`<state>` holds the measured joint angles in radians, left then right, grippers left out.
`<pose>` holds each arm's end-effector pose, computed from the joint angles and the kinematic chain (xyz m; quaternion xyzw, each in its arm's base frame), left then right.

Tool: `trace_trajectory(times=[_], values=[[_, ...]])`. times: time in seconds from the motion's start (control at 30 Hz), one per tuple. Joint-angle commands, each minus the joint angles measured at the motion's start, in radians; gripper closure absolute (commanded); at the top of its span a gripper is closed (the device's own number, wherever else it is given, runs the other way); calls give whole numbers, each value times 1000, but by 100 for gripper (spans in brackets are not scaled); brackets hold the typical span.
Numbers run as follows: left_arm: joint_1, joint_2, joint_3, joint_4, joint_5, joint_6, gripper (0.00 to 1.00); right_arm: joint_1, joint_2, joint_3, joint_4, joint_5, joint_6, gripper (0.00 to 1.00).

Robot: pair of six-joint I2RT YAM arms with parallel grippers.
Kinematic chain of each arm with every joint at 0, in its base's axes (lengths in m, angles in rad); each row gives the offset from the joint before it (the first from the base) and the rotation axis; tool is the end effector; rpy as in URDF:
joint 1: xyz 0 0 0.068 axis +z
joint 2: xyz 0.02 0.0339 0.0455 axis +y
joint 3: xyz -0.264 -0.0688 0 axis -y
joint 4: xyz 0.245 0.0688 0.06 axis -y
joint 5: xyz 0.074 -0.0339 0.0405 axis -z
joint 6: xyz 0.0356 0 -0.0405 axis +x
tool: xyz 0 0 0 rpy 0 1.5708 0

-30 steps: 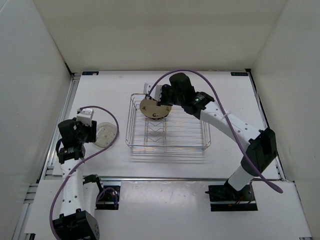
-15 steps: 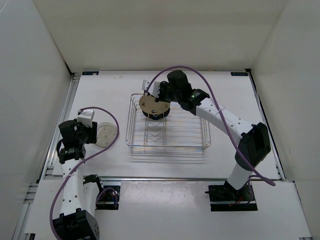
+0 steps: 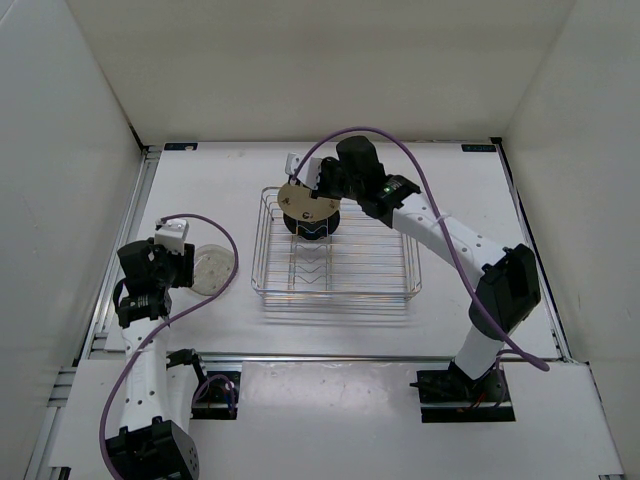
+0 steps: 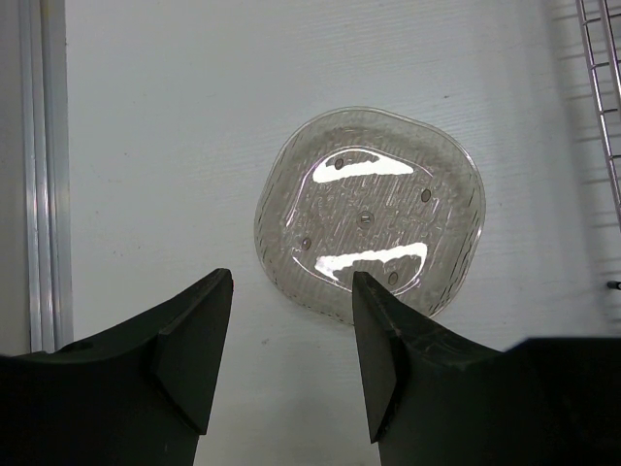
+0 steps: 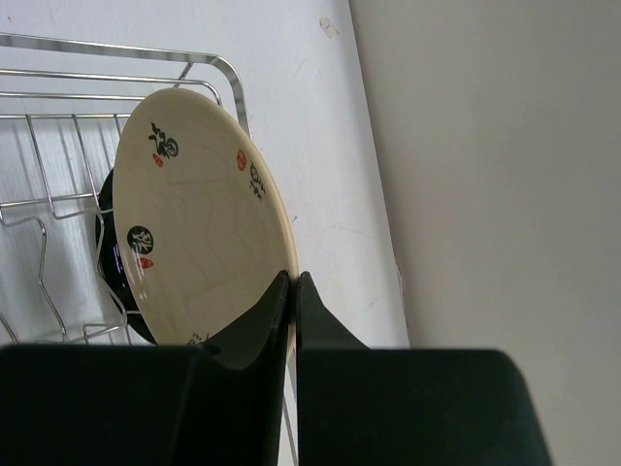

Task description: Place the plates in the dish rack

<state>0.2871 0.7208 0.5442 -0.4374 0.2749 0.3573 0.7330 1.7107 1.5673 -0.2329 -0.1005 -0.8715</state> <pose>0.1580 0.0366 0.2414 0.0939 0.8766 0.0290 0.4711 0.3020 0.2767 0.3591 -0.6134 0.5537 0.0026 0.5632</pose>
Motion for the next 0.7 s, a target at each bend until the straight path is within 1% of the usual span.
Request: trace_trajectory(times=[0.0,0.43,0.67], values=[[7,-17,-13,6,24,-1,37,-4,4,43,64,2,-4,100],[7,-17,-13,6,24,-1,38,-14,23,-3,93,12,-4,100],[7,-17,-13,6,24,-1,38,-14,33,7,93,12,-4,100]])
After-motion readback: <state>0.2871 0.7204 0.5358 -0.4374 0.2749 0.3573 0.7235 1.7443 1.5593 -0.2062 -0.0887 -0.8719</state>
